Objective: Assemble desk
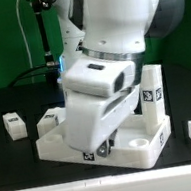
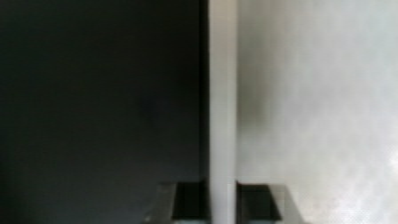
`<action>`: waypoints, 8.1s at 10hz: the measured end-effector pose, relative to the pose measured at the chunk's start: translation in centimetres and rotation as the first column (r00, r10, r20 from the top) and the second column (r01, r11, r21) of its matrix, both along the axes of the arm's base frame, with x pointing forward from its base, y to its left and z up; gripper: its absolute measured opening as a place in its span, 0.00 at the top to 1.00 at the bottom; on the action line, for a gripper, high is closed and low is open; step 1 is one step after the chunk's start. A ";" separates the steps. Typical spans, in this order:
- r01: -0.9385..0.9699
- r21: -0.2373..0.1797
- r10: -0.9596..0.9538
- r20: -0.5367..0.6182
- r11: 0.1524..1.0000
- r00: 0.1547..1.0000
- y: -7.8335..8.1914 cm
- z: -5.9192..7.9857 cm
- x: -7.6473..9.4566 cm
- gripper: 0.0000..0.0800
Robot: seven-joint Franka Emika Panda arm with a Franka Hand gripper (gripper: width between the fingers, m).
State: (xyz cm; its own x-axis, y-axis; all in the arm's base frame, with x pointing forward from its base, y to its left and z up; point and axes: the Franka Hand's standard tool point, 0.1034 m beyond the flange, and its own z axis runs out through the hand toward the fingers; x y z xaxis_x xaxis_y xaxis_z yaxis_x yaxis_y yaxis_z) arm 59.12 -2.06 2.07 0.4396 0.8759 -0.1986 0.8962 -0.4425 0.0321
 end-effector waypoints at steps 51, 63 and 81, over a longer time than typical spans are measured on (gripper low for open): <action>0.527 -0.078 -0.509 0.174 0.846 0.843 -1.8 7.7 8.6 0.19; 0.932 0.045 -0.932 0.048 0.360 0.358 -13.7 6.9 3.1 0.19; 0.993 -0.114 -0.991 -0.133 0.002 -0.013 -16.6 3.1 -11.1 0.19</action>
Offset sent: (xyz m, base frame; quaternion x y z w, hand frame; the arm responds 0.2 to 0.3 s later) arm 0.0000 0.0000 0.0000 0.0000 0.0000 -0.1296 0.9916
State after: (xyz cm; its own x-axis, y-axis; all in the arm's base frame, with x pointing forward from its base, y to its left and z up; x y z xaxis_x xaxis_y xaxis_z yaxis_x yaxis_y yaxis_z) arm 48.03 -18.67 5.18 0.8421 -0.4071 -0.3538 -0.4476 -0.8935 -0.0371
